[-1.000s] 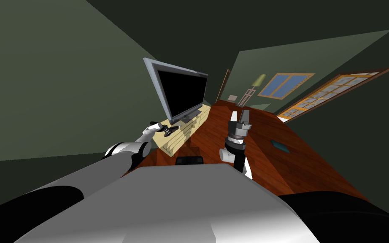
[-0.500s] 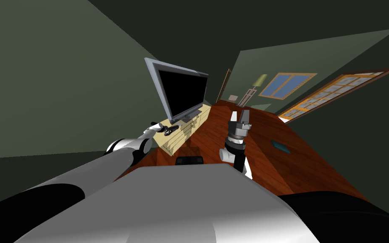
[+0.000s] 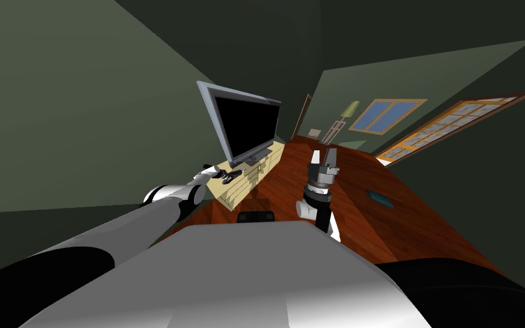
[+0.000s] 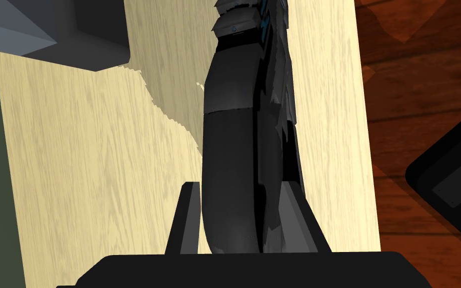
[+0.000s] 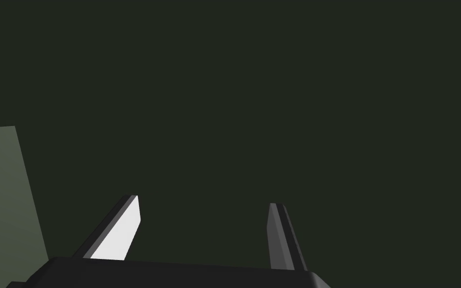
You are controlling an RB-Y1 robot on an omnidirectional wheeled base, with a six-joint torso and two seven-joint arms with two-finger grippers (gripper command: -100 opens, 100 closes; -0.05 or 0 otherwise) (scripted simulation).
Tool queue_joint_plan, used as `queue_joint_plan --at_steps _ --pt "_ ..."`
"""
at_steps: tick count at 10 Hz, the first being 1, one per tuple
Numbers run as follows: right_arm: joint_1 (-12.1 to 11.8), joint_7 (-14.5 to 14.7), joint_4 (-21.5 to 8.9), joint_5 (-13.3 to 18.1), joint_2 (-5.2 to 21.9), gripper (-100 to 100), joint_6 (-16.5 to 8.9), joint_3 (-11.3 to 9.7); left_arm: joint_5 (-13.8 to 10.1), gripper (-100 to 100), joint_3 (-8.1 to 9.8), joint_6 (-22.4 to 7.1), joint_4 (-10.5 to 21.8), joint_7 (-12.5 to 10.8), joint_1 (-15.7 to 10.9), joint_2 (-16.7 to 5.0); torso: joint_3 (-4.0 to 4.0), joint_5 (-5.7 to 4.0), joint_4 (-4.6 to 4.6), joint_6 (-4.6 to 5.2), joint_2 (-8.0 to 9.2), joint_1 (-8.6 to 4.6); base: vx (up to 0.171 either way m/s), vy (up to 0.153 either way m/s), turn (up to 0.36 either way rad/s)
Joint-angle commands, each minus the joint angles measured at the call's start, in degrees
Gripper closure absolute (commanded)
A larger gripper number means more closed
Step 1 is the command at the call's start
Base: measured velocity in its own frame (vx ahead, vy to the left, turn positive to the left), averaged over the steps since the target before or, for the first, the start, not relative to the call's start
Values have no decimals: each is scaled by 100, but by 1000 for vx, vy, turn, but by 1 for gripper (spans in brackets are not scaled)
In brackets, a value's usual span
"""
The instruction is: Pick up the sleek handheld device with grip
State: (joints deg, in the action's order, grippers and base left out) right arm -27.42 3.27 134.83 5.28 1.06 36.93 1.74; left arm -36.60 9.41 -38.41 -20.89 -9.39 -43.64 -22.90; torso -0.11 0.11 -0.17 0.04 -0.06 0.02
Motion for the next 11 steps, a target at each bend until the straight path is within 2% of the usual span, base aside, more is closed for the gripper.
queue_joint_plan --at_steps 1,3,4,5,6,7,8,9,10,11 --pt "0 0 0 0 0 0 0 0 0 100 0 0 0 0 0 0 0 0 0 0 0 0 0 0 0" --pt "0 0 0 0 0 0 0 0 -1 100 0 -7 4 -2 4 5 -4 -1 1 -1 -9 4 0 0 0" --pt "0 0 0 0 0 0 0 0 -1 0 0 -7 4 -2 4 6 -5 -1 0 -2 -10 5 0 0 0" --pt "0 0 0 0 0 0 0 0 135 100 -68 -262 -283 -288 290 39 -6 -1 0 -2 -11 6 51 15 -49" --pt "-1 0 0 0 0 0 0 0 135 100 -68 -262 -322 -307 339 39 -18 7 -13 0 -25 11 66 22 -41" --pt "-1 0 0 0 0 0 0 0 135 100 -68 -262 -618 -307 530 39 -36 19 -33 -1 -40 20 31 12 -14" --pt "0 0 0 0 0 0 0 0 135 100 -68 -262 -774 -307 530 39 -46 26 -47 -9 -45 30 -3 2 13" --pt "0 0 0 0 0 0 0 0 258 100 -127 -494 -1038 -604 817 59 -44 25 -45 -10 -43 35 41 21 -53" --pt "0 0 0 0 0 0 0 0 258 100 -127 -494 -1321 -604 1011 59 -53 30 -55 -13 -53 44 56 24 -38" --pt "-1 0 0 0 0 0 0 0 258 100 -127 -494 -1534 -604 1020 59 -66 35 -67 -20 -66 57 19 9 11"
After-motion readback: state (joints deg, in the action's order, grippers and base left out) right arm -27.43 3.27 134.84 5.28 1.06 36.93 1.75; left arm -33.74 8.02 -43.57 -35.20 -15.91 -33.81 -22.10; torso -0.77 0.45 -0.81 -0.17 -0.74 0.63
